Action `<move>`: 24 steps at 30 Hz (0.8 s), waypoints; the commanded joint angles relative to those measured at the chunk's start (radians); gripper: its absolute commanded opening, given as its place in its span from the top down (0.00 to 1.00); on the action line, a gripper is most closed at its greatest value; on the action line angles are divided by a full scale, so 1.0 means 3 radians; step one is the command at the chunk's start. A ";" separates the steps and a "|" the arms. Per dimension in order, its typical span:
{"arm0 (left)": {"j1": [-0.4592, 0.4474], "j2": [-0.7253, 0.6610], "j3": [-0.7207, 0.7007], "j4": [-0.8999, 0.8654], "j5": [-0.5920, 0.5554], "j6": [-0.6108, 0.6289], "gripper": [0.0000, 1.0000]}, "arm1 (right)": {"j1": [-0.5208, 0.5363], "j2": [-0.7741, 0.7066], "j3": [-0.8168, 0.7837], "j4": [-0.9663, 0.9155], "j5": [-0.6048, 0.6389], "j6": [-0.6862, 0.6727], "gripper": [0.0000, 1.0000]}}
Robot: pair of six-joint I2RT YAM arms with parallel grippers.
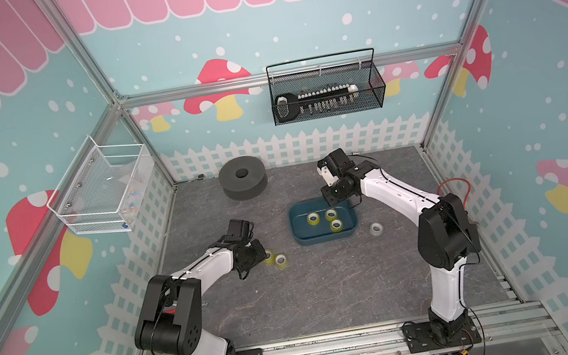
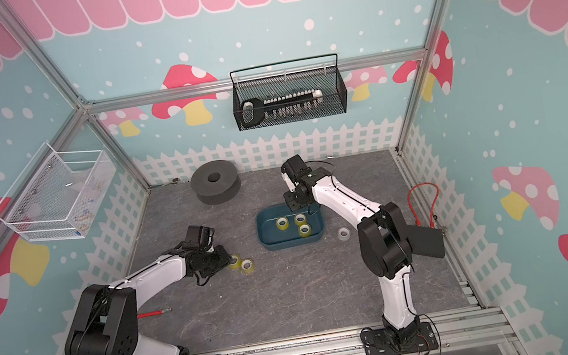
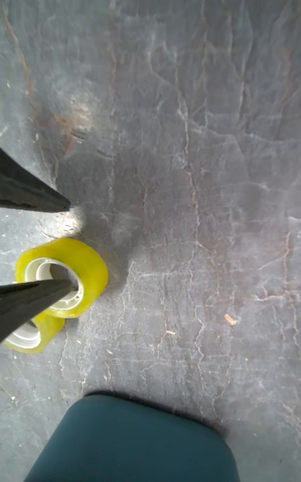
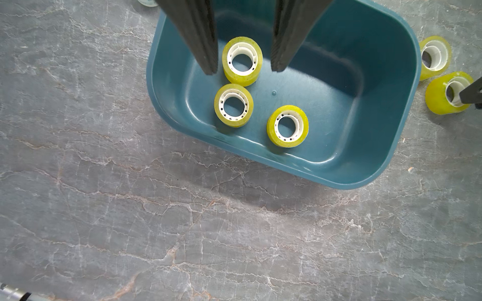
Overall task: Put the transparent tape into the storage box
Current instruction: Pick up the tape from the center of the board.
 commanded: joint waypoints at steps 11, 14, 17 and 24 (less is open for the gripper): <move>-0.0105 0.0323 0.0210 -0.0052 -0.0081 0.0172 0.64 | 0.0019 -0.0153 -0.0137 0.0043 0.0051 0.0085 0.60; -0.0121 0.0359 0.0244 -0.0065 -0.0120 0.0216 0.73 | 0.0019 -0.0155 -0.0165 0.0043 0.0067 0.0099 0.60; -0.0140 0.0387 0.0287 -0.0106 -0.0151 0.0260 0.84 | 0.0017 -0.0159 -0.0202 0.0063 0.0078 0.0114 0.60; -0.0190 0.0383 0.0274 -0.0140 -0.0196 0.0294 0.96 | 0.0019 -0.0158 -0.0210 0.0080 0.0088 0.0135 0.60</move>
